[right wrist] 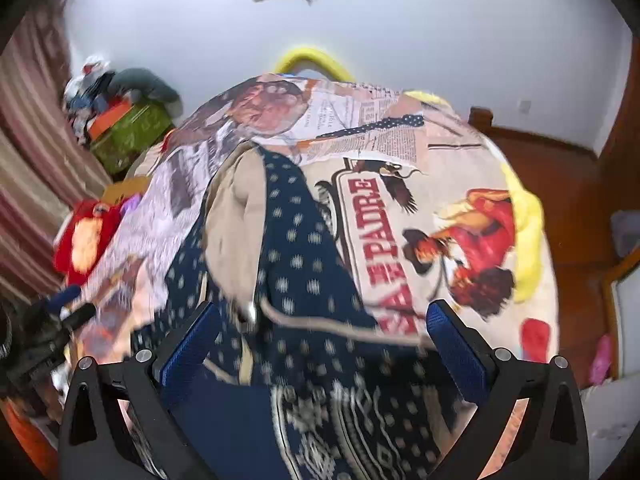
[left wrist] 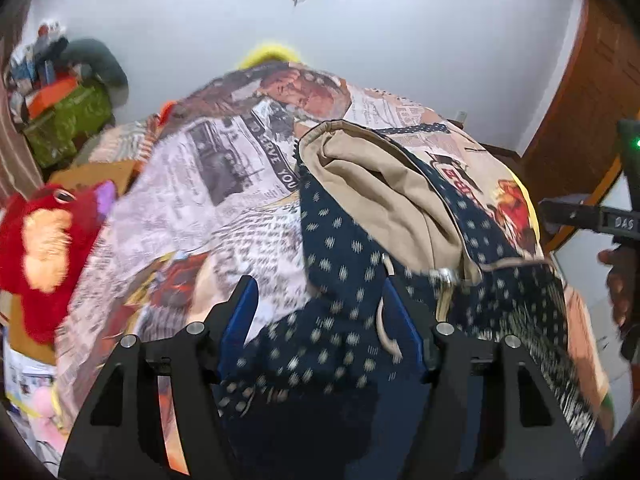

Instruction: Fold large clothes

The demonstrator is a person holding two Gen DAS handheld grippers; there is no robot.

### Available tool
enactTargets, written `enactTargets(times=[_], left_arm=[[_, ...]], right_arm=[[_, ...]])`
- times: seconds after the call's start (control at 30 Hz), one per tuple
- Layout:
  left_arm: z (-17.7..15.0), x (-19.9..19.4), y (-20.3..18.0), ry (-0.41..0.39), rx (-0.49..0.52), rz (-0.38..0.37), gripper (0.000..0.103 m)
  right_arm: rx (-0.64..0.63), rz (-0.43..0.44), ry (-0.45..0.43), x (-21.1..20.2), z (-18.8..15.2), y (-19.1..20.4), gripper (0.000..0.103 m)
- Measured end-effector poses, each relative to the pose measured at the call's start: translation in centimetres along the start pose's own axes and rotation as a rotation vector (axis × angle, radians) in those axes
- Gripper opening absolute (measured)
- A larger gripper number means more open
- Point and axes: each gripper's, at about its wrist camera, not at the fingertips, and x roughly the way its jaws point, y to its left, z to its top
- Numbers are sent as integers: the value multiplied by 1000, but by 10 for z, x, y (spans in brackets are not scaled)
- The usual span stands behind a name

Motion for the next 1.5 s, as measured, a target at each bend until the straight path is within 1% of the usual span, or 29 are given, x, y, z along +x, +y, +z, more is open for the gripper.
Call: enactTargets(times=[0.07, 0.23, 0.3, 0.4, 0.47, 0.5, 0.53, 0.57, 0.6, 0.63, 0.67, 0.7, 0.73, 0.77, 0.83, 0.87, 0.9, 0.93, 1.0, 1.03, 1.13, 1.23, 1.33, 1.4, 1.5], left_arm=[[11, 26, 6, 30, -49, -31, 64], [27, 83, 17, 90, -111, -42, 64], [34, 108, 21, 117, -143, -79, 64], [39, 134, 28, 144, -216, -140, 64], [42, 151, 29, 167, -255, -177, 64], [43, 156, 27, 170, -261, -175, 64], [45, 159, 23, 163, -254, -162, 64], [46, 160, 18, 156, -238, -157, 63], [46, 160, 14, 155, -228, -163, 58], [46, 158, 8, 157, -210, -166, 42], [46, 156, 1, 160, -187, -156, 23], [46, 150, -6, 162, -162, -165, 17], [47, 145, -10, 162, -148, -179, 14], [47, 138, -14, 160, -137, -186, 14], [46, 116, -25, 148, -102, -206, 14], [44, 104, -30, 141, -78, -211, 14], [42, 92, -35, 136, -50, -214, 14], [37, 75, -41, 133, -18, -220, 14], [28, 56, -46, 139, 23, -233, 14], [19, 42, -49, 150, 49, -231, 14], [-8, 15, -55, 187, 75, -242, 14], [-39, 0, -58, 224, 88, -232, 14], [-72, -5, -60, 273, 86, -220, 15], [-92, -6, -59, 302, 84, -208, 16], [-119, -6, -63, 324, 124, -148, 23]], right_arm=[[41, 26, 33, 24, 14, -5, 103], [137, 73, 101, 93, 36, -11, 103], [167, 106, 132, 121, 45, -9, 103], [176, 136, 163, 151, 54, -3, 103], [164, 132, 151, 163, 58, 2, 102], [151, 129, 127, 165, 59, 6, 102], [136, 140, 108, 166, 59, 10, 97], [116, 151, 91, 167, 59, 15, 88], [95, 160, 70, 165, 57, 22, 83], [78, 164, 66, 164, 55, 26, 74], [45, 166, 62, 162, 52, 33, 60], [21, 171, 59, 161, 51, 36, 52], [-2, 181, 63, 159, 49, 40, 37], [-11, 194, 67, 155, 46, 42, 27], [18, 247, 78, 147, 40, 39, 22], [33, 276, 83, 140, 37, 37, 21], [38, 286, 81, 132, 33, 36, 21], [25, 292, 76, 123, 29, 36, 21], [-20, 294, 66, 103, 19, 40, 21], [-37, 296, 65, 91, 11, 41, 21], [-75, 310, 71, 60, -14, 41, 21], [-117, 297, 68, 32, -45, 41, 21], [-125, 283, 93, 14, -80, 39, 21], [-129, 238, 118, 9, -103, 38, 21], [-166, 172, 189, 9, -135, 44, 24]])
